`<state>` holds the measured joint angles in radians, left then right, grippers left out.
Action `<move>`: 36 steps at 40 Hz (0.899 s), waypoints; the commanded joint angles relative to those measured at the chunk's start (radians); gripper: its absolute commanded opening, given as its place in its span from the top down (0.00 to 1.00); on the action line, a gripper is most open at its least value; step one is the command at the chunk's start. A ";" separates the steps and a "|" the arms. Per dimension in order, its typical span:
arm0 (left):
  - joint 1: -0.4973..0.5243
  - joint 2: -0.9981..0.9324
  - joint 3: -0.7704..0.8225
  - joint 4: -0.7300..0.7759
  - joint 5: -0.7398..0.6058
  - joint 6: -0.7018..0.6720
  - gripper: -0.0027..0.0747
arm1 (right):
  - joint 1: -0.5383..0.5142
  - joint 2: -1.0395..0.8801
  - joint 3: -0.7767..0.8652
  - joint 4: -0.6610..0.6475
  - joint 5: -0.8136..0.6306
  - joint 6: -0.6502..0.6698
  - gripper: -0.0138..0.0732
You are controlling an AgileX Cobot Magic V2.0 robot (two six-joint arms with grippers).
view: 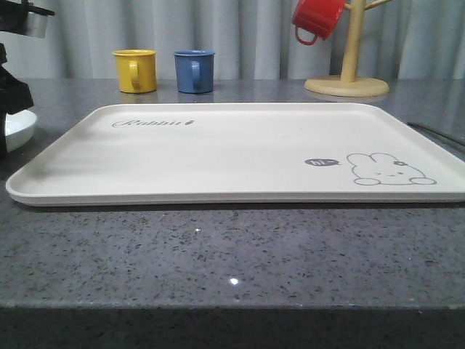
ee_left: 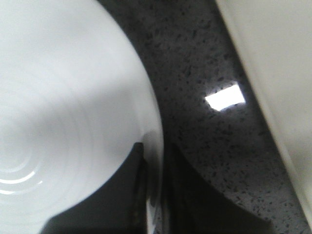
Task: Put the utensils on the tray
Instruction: 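Grasp the rim of the white plate with the left gripper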
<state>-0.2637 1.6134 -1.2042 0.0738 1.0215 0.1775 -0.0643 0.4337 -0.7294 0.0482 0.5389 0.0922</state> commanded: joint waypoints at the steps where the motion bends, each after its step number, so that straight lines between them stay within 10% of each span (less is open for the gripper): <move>1: -0.006 -0.031 -0.032 -0.009 0.004 -0.004 0.99 | -0.005 0.013 -0.032 -0.001 -0.079 -0.007 0.08; 19: -0.084 -0.148 -0.234 0.055 0.144 -0.010 0.99 | -0.005 0.013 -0.032 -0.001 -0.079 -0.007 0.08; 36: -0.436 -0.056 -0.403 0.057 0.163 -0.058 0.99 | -0.005 0.013 -0.032 -0.001 -0.079 -0.007 0.08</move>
<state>-0.6324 1.5530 -1.5502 0.1237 1.2051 0.1356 -0.0643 0.4337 -0.7294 0.0482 0.5389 0.0922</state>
